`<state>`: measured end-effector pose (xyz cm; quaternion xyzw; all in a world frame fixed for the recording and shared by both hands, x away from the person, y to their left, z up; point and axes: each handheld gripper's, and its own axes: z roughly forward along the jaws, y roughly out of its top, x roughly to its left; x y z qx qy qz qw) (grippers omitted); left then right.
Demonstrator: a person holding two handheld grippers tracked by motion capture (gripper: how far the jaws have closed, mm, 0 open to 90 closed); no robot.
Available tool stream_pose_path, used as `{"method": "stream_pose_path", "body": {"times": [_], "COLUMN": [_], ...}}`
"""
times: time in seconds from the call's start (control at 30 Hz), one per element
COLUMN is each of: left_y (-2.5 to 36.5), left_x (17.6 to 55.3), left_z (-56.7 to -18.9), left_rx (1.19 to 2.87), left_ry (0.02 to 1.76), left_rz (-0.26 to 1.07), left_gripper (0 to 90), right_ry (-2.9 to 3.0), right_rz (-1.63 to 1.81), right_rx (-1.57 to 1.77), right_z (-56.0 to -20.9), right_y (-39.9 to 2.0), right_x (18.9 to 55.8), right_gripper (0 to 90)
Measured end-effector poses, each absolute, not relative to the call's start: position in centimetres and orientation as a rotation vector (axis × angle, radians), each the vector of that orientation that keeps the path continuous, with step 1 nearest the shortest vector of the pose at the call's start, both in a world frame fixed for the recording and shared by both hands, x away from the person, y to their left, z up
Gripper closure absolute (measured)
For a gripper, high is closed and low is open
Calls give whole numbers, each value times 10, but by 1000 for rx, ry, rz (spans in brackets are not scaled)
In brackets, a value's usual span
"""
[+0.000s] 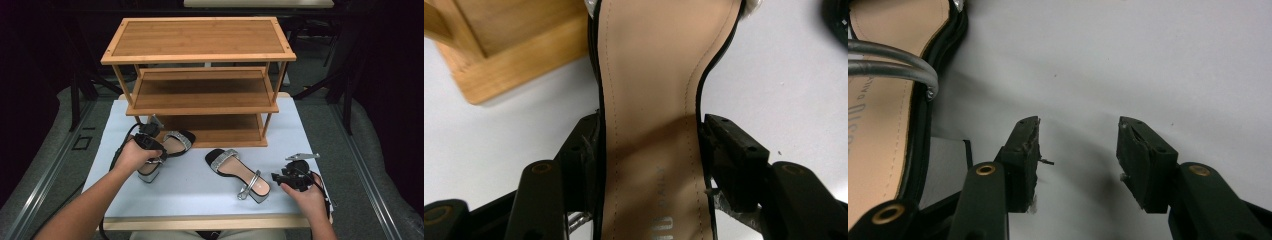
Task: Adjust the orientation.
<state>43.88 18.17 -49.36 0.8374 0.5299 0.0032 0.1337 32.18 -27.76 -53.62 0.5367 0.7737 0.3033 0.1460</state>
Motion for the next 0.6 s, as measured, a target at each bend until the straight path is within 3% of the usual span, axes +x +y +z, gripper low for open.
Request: {"method": "stream_pose_path", "body": {"times": [0.27, 0.6], "left_y": [182, 210], "left_x": [436, 409], "left_z": [-497, -445], "left_rx": [2467, 2400], "left_ry": [1497, 1388], "left_rz": [-12, 7], "left_gripper": [398, 352], "right_ry": [2234, 2233], "right_rz": [878, 876], "right_rx": [1537, 1541], "right_z": [-538, -538], "right_y": [-277, -277], "right_x": [322, 322], "right_gripper": [507, 503]}}
